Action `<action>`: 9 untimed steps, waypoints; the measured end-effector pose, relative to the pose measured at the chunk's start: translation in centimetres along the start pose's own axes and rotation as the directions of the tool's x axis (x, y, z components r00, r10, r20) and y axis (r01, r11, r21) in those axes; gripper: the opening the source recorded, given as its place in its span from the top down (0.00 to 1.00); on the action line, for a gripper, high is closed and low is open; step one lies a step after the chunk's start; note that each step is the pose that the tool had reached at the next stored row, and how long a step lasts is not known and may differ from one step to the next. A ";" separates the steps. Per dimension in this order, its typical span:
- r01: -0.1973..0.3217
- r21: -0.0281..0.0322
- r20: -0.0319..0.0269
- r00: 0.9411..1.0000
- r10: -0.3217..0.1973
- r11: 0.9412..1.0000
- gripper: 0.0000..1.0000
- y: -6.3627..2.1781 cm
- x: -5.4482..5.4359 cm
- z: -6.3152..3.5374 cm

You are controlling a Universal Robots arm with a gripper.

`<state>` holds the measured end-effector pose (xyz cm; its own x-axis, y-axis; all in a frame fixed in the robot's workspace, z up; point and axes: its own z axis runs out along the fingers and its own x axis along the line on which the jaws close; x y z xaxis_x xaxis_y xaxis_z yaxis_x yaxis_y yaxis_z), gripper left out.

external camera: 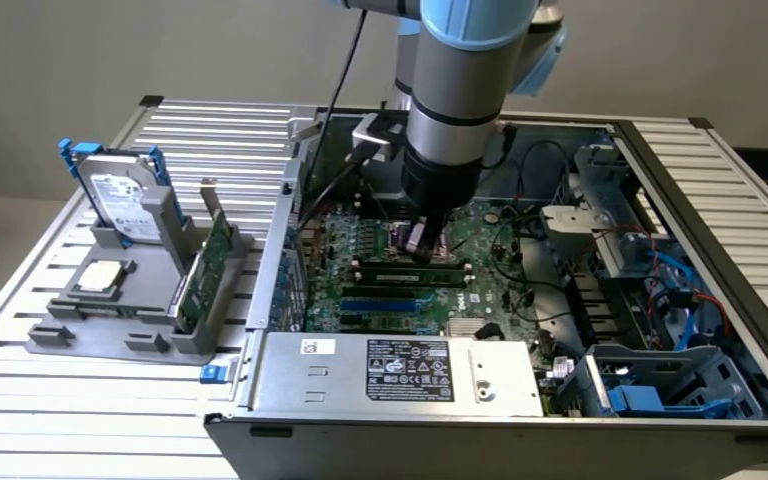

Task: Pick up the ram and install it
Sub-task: 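Press down the ram until it locks into place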

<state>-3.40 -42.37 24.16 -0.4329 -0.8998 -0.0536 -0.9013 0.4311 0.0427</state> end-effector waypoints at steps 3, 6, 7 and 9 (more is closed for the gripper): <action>-0.042 0.003 0.002 0.999 0.042 0.999 0.89 0.00 0.0 0.04; -0.082 0.005 0.004 0.997 0.082 0.997 0.89 0.00 0.0 0.04; -0.096 0.006 0.005 0.995 0.096 0.995 0.89 0.00 0.0 0.04; -0.118 0.008 0.005 0.993 0.118 0.993 0.89 0.00 0.0 0.03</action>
<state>-3.40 -42.38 24.12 -0.5360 -0.8425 -0.0532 -0.8442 0.5345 0.0409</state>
